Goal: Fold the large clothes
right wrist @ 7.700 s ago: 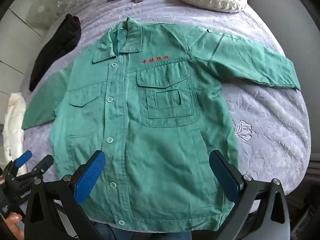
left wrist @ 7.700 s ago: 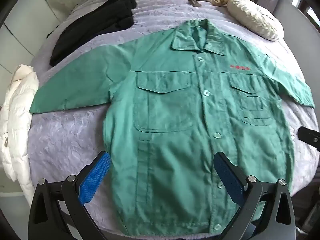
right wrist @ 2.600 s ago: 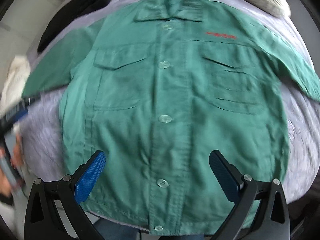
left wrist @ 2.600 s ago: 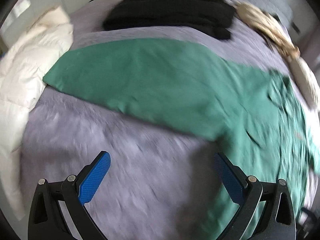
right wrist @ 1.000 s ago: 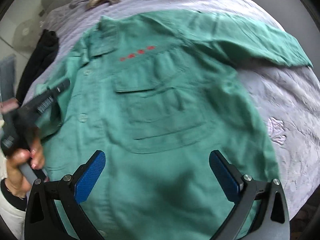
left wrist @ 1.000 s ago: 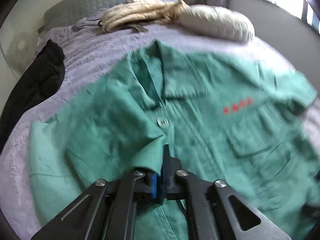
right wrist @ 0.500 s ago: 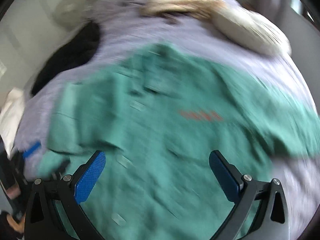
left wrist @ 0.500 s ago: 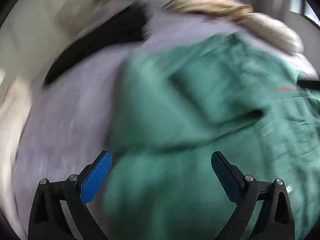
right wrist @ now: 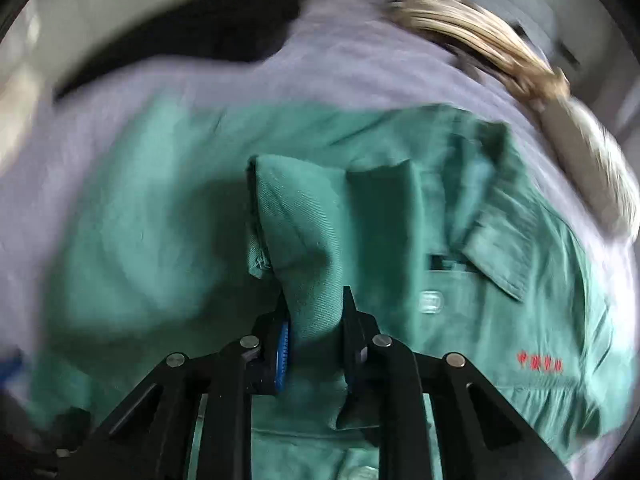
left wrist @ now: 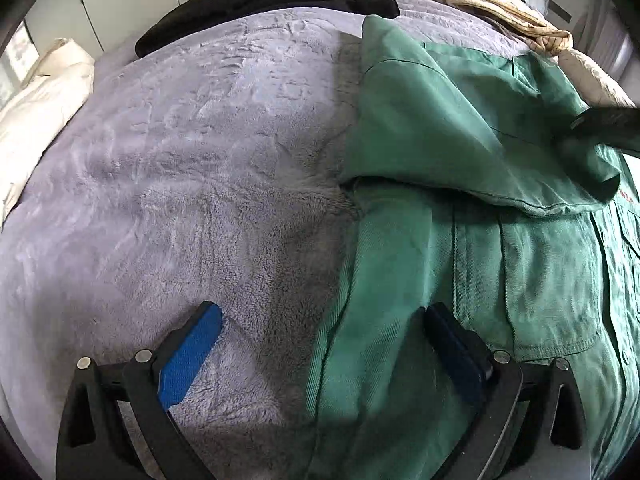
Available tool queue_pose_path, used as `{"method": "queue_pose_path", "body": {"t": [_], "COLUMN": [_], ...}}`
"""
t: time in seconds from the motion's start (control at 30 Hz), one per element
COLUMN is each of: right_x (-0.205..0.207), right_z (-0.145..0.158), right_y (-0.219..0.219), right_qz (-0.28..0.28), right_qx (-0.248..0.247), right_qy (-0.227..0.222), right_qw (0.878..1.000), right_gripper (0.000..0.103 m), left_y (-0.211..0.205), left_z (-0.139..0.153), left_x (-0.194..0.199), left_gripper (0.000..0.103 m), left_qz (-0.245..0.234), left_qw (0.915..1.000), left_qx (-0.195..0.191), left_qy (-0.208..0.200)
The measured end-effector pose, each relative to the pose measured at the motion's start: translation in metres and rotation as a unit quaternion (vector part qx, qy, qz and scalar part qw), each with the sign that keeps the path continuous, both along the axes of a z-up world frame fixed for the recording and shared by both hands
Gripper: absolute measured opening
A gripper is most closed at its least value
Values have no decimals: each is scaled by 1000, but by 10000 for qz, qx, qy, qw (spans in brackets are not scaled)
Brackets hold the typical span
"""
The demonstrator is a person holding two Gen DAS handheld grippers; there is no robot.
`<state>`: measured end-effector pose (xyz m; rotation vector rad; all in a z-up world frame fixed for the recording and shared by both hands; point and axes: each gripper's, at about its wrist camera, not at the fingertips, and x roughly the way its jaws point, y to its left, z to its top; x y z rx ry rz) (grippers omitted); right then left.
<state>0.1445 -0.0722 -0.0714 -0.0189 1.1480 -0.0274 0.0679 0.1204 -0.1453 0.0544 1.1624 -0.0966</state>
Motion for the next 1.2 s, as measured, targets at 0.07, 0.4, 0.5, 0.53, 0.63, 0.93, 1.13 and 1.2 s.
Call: {"method": "queue_pose_path", "body": {"t": [0.07, 0.4, 0.5, 0.53, 0.63, 0.93, 1.13, 1.2], "right_x": [-9, -81, -92, -91, -73, -48, -56, -60], "right_z": [21, -18, -19, -20, -19, 1, -8, -14], "right_y": [-46, -224, -223, -220, -215, -199, -209, -213], "right_qz": [-475, -3109, -3142, -3100, -2942, -2202, -2473, -2609], "right_qx": [613, 3250, 3519, 3529, 3353, 2077, 2132, 2275], "right_qy": [-289, -125, -148, -144, -178, 46, 42, 69], "right_qw": [9966, 8930, 8816, 8827, 8948, 9531, 9452, 9382], "right_gripper": [23, 64, 69, 69, 69, 8, 8, 8], "left_y": [3, 19, 24, 24, 13, -18, -7, -6], "left_z": [1, 44, 59, 58, 40, 38, 62, 55], "left_x": [1, 52, 96, 114, 174, 185, 116, 90], "left_gripper": [102, 102, 102, 102, 102, 102, 102, 102], "left_qz": [-47, -253, -290, -300, -329, -269, -1118, -1290], "left_qw": [10000, 9994, 9983, 9979, 9973, 9982, 9918, 9911], "left_qx": [39, -158, -354, -418, -630, -349, 155, 120], "left_qy": [6, -181, -373, -390, -178, -402, -602, -315]}}
